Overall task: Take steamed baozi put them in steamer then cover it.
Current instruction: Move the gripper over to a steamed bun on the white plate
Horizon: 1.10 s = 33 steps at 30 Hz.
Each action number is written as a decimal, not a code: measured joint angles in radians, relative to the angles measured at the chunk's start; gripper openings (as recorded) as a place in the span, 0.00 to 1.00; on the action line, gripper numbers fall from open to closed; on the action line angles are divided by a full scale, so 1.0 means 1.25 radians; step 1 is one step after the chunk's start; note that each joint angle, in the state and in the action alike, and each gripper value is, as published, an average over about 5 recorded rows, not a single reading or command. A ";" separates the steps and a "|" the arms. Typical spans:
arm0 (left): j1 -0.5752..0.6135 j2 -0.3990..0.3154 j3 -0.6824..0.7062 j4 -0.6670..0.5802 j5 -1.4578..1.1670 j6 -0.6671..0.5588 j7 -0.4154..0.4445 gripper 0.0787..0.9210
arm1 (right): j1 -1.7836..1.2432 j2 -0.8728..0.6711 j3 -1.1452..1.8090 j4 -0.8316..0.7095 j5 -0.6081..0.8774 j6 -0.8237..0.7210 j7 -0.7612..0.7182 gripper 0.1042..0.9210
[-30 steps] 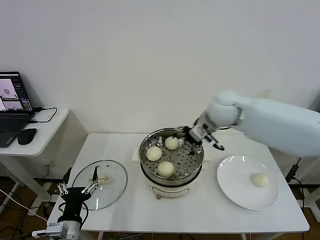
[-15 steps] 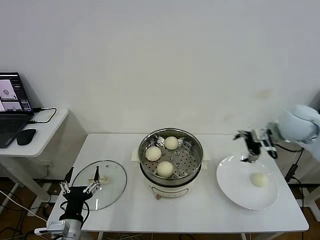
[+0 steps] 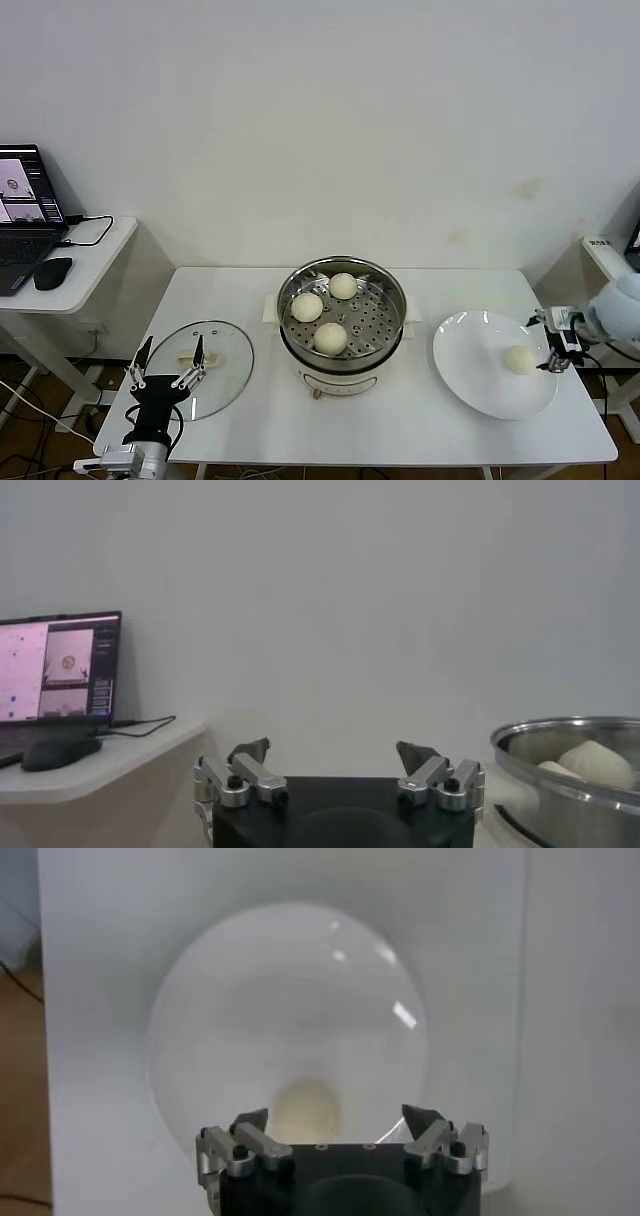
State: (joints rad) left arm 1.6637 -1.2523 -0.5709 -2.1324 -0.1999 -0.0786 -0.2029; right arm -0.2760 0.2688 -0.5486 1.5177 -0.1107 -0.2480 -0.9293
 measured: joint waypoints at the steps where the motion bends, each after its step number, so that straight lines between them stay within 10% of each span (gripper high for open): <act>1: 0.001 0.000 -0.001 0.000 0.000 0.000 0.000 0.88 | -0.019 0.007 0.019 -0.010 -0.007 0.002 0.003 0.88; 33: 0.003 -0.012 -0.001 0.005 0.014 0.002 -0.001 0.88 | -0.129 0.202 0.158 -0.254 -0.096 0.035 0.025 0.77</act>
State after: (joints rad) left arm 1.6671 -1.2670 -0.5716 -2.1264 -0.1824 -0.0758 -0.2036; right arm -0.4373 0.5211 -0.3512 1.2007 -0.2310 -0.2037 -0.8986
